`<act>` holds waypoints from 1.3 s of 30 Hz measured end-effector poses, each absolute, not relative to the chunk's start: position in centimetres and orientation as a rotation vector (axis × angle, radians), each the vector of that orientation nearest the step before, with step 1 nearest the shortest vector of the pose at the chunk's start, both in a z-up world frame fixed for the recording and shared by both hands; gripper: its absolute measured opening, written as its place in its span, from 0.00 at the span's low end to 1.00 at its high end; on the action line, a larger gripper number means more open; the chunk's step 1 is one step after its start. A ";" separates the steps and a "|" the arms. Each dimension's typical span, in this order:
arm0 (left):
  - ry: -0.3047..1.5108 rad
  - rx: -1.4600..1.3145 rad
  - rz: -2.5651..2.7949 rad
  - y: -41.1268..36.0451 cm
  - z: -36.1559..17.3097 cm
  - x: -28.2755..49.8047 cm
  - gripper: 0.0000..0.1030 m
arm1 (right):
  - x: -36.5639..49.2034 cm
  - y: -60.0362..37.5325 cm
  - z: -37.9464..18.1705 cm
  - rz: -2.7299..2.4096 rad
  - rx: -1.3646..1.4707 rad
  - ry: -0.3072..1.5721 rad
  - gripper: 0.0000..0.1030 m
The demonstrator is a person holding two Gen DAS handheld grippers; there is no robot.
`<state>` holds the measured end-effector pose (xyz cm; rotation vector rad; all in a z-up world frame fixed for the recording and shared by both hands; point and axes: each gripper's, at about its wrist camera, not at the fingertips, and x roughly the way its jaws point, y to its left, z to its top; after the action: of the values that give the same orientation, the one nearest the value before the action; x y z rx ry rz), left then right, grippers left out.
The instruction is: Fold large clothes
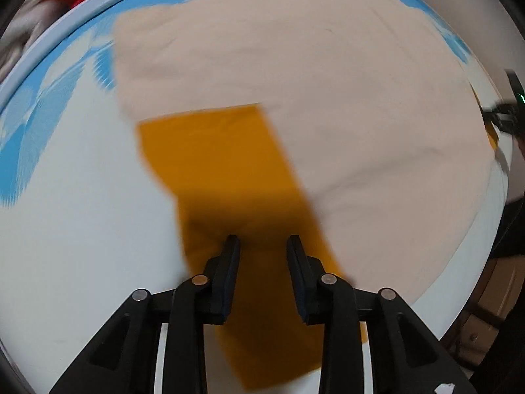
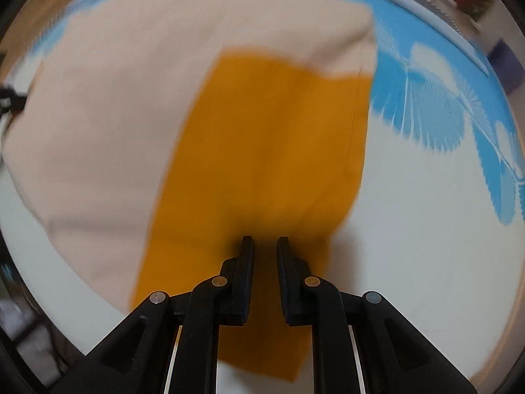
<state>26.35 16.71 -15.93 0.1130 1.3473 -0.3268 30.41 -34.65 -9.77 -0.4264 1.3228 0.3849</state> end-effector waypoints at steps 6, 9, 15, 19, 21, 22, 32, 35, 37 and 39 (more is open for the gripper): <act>1.353 0.182 -0.237 17.0 -15.3 23.8 0.17 | 29.1 -35.8 -9.8 0.331 -0.411 1.371 0.15; 1.389 0.285 -0.091 16.4 -15.5 22.8 0.22 | 28.7 -35.1 -9.3 0.243 -0.481 1.383 0.15; 1.064 0.070 0.037 12.5 -8.1 21.3 0.21 | 25.9 -28.6 -1.7 0.258 -0.408 1.056 0.15; 0.967 -0.093 0.101 10.2 -7.9 19.2 0.21 | 22.2 -20.8 -0.4 0.425 -0.318 0.918 0.15; 0.950 -0.142 0.150 9.1 -8.7 17.9 0.21 | 20.2 -17.5 -1.4 0.451 -0.297 0.880 0.15; 0.948 -0.157 0.159 9.1 -9.1 17.1 0.21 | 20.0 -16.6 -2.1 0.451 -0.289 0.876 0.15; 0.975 -0.316 0.195 9.5 -11.5 11.7 0.24 | 17.8 -13.2 -5.0 0.350 -0.290 0.954 0.16; 0.989 -0.348 0.202 9.6 -12.3 11.3 0.29 | 16.0 -14.8 -3.5 0.324 -0.241 0.922 0.17; 0.984 -0.393 0.191 9.8 -12.6 11.0 0.35 | 15.8 -15.4 -4.2 0.298 -0.230 0.952 0.17; 0.984 -0.437 0.184 10.1 -13.1 10.9 0.42 | 16.6 -15.7 -4.8 0.277 -0.185 0.983 0.18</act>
<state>10.87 10.14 -13.12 -0.4366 0.9839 0.1836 16.57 -15.75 -4.80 -0.1851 0.9828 0.2767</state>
